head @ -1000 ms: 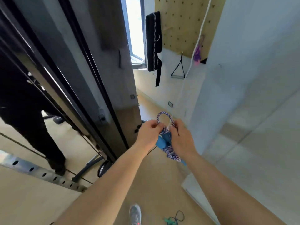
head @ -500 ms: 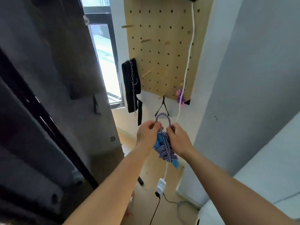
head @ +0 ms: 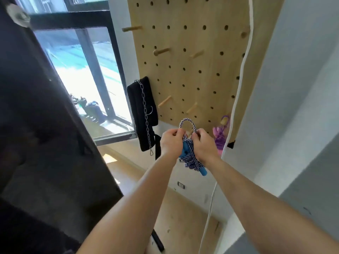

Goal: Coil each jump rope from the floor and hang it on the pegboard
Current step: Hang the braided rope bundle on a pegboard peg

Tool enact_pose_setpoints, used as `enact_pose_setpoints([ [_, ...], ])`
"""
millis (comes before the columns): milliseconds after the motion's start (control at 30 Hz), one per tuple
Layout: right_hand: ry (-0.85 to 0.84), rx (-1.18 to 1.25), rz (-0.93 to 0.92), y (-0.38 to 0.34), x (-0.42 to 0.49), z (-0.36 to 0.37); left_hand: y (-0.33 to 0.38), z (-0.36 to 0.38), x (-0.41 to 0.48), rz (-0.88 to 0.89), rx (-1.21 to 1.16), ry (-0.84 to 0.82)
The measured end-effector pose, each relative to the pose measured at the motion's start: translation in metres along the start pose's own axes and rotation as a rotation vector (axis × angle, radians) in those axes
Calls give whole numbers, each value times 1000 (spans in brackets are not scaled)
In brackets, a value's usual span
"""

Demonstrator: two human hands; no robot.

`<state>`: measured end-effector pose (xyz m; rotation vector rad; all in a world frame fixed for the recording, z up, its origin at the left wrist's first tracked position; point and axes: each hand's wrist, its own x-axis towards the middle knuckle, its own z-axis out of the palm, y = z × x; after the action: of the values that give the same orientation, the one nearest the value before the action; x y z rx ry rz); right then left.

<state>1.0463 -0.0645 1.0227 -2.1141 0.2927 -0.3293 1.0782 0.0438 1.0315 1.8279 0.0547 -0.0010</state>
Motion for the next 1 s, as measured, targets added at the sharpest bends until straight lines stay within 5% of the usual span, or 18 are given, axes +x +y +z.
enact_pose_setpoints([
  [367,50,-7,88,55,175,47,-40,81,186,-240,-170,56],
  [667,110,-73,132,75,207,45,-55,94,220,-129,-236,-144],
  [1000,4,-350,160,57,167,34,-71,56,171,-27,339,-162],
])
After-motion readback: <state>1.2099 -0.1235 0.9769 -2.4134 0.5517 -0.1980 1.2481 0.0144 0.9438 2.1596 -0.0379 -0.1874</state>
